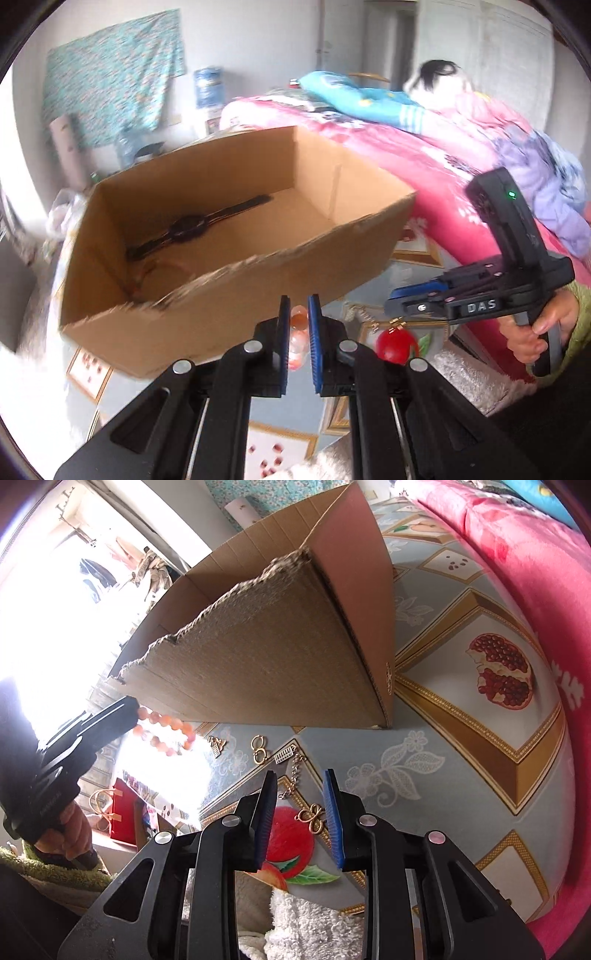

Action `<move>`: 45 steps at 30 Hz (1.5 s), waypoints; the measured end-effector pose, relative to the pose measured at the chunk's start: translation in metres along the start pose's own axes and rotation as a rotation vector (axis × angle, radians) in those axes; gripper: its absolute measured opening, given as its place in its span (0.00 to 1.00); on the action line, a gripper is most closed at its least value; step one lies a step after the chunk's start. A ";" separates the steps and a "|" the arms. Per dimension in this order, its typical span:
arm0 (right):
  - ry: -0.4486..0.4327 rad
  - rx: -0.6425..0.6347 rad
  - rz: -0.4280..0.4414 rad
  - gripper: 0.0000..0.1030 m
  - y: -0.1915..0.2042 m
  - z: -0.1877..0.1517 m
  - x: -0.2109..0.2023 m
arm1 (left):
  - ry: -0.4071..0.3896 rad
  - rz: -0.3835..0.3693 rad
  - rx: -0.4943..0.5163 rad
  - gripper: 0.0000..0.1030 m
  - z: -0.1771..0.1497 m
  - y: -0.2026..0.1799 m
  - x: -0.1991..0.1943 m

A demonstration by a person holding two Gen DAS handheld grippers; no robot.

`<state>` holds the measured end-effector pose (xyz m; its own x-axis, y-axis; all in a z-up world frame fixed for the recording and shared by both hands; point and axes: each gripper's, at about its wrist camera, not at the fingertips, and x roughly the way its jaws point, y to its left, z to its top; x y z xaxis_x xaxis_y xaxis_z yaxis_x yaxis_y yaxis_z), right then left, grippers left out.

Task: Organize jewelry

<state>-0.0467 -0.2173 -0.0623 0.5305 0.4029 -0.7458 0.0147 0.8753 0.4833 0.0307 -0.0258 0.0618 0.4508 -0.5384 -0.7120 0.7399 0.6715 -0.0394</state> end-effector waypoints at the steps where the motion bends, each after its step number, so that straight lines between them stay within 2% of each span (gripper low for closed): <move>1: 0.005 -0.001 -0.001 0.24 0.002 -0.001 0.002 | 0.005 0.022 -0.022 0.09 -0.004 0.006 -0.003; 7: 0.013 0.004 -0.004 0.24 0.005 0.003 0.007 | 0.056 0.091 -0.180 0.09 -0.030 0.057 -0.007; 11: 0.011 0.005 -0.016 0.24 0.004 0.001 0.002 | 0.072 0.098 -0.283 0.09 -0.045 0.091 -0.006; 16: 0.011 0.024 -0.029 0.24 0.001 0.001 0.003 | 0.096 0.130 -0.359 0.10 -0.060 0.113 -0.005; 18: 0.008 0.022 -0.036 0.24 0.003 0.001 0.004 | 0.096 0.148 -0.366 0.12 -0.063 0.116 -0.004; 21: -0.004 0.022 -0.045 0.24 0.004 0.001 0.001 | 0.060 0.176 -0.378 0.25 -0.065 0.117 -0.012; 23: -0.009 0.021 -0.049 0.24 0.004 0.001 -0.001 | 0.028 0.189 -0.377 0.32 -0.064 0.112 -0.016; 28: -0.008 -0.031 -0.077 0.24 0.009 -0.013 -0.008 | -0.001 0.143 -0.327 0.35 -0.059 0.089 -0.015; 38: 0.012 -0.179 -0.201 0.22 0.031 -0.039 0.003 | 0.058 0.048 -0.180 0.35 -0.059 0.023 0.019; 45: -0.001 -0.252 -0.261 0.20 0.038 -0.041 0.008 | 0.067 0.060 -0.109 0.35 -0.052 0.003 0.030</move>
<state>-0.0769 -0.1695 -0.0691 0.5371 0.1575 -0.8287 -0.0600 0.9871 0.1487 0.0203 -0.0133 0.0041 0.4556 -0.4627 -0.7605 0.6522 0.7550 -0.0686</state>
